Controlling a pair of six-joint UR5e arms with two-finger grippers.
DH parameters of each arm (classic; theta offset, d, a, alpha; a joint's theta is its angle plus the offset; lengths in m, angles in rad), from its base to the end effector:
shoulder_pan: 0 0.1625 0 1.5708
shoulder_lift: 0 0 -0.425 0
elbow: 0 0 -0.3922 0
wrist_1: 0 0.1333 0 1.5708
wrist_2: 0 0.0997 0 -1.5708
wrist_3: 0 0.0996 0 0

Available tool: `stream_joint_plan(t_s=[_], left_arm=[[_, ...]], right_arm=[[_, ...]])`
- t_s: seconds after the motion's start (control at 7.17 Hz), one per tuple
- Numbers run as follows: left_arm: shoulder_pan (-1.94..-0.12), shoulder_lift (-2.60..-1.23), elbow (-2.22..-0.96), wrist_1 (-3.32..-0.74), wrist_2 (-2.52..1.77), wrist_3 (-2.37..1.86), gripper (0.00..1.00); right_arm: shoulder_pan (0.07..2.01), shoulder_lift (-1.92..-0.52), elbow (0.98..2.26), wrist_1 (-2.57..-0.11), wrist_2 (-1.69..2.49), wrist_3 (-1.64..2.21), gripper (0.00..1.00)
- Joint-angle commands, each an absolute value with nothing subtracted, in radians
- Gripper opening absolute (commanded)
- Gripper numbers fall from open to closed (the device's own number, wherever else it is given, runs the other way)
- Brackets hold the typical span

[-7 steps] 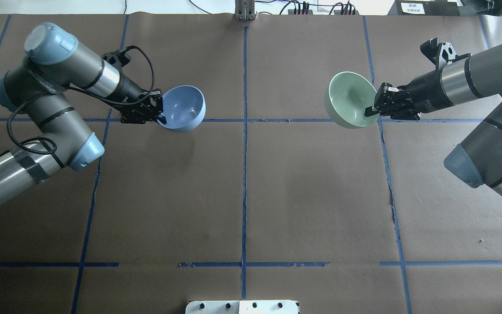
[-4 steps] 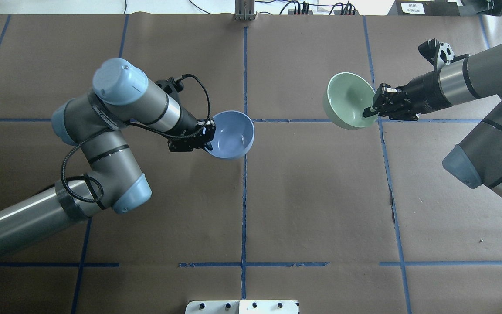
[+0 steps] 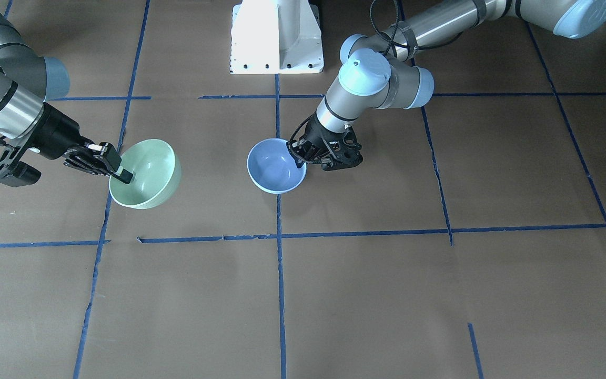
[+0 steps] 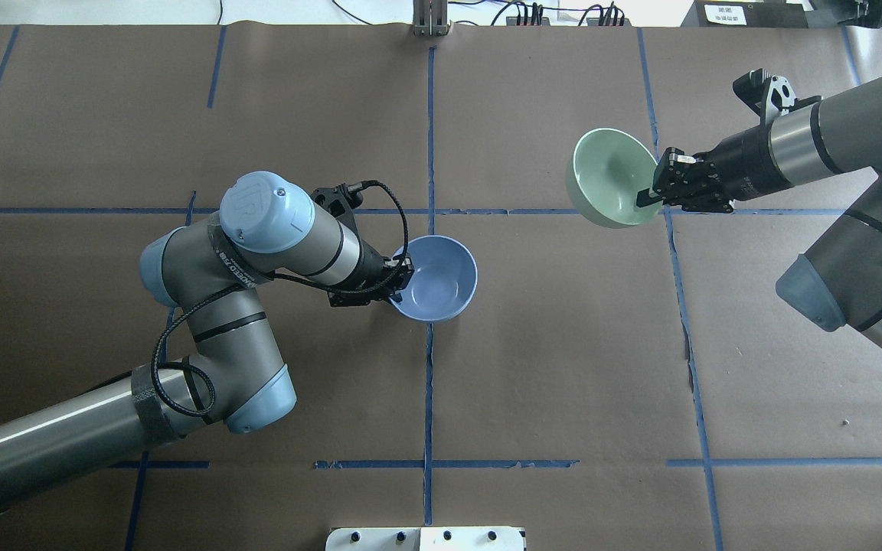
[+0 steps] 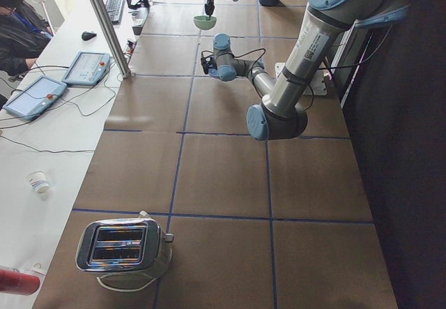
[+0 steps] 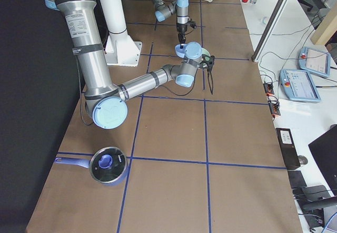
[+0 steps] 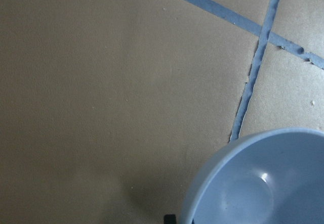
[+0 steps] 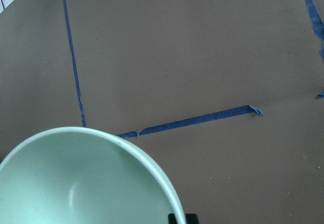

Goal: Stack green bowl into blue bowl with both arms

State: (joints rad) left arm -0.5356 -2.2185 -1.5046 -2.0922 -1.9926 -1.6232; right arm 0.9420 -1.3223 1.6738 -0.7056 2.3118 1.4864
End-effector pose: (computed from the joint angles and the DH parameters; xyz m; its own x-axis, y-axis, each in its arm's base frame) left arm 0.5636 -0.4420 0.2380 0.3794 -0.2807 -0.8816 0.1715 0.9577 -0.2311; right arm -0.2855 -0.5049 0.3714 0.2221 0.1997 0.9543 -0.2063 0.9663 -0.1542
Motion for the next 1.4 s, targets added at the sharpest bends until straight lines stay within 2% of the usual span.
stream_joint_plan(t_s=[0.0, 0.28, 0.56, 0.98, 1.26], left_arm=[[-0.537, -2.201, -1.549, -2.070, -1.993, -1.618, 1.00], [-0.557, -2.198, -1.641, -1.926, -2.025, -1.583, 1.00], [-0.612, -2.168, -1.808, -1.662, -2.060, -1.385, 1.00], [-0.708, -2.047, -1.940, -1.631, -2.059, -1.298, 1.00], [-0.730, -1.996, -1.982, -1.638, -2.053, -1.298, 1.00]], right_arm=[[0.939, -1.322, 1.675, -0.706, 2.312, 1.486, 0.02], [0.899, -1.318, 1.675, -0.706, 2.283, 1.488, 0.02], [0.746, -1.310, 1.683, -0.706, 2.104, 1.488, 0.02], [0.661, -1.253, 1.686, -0.715, 2.036, 1.488, 0.02], [0.620, -1.125, 1.687, -0.881, 1.994, 1.488, 0.02]])
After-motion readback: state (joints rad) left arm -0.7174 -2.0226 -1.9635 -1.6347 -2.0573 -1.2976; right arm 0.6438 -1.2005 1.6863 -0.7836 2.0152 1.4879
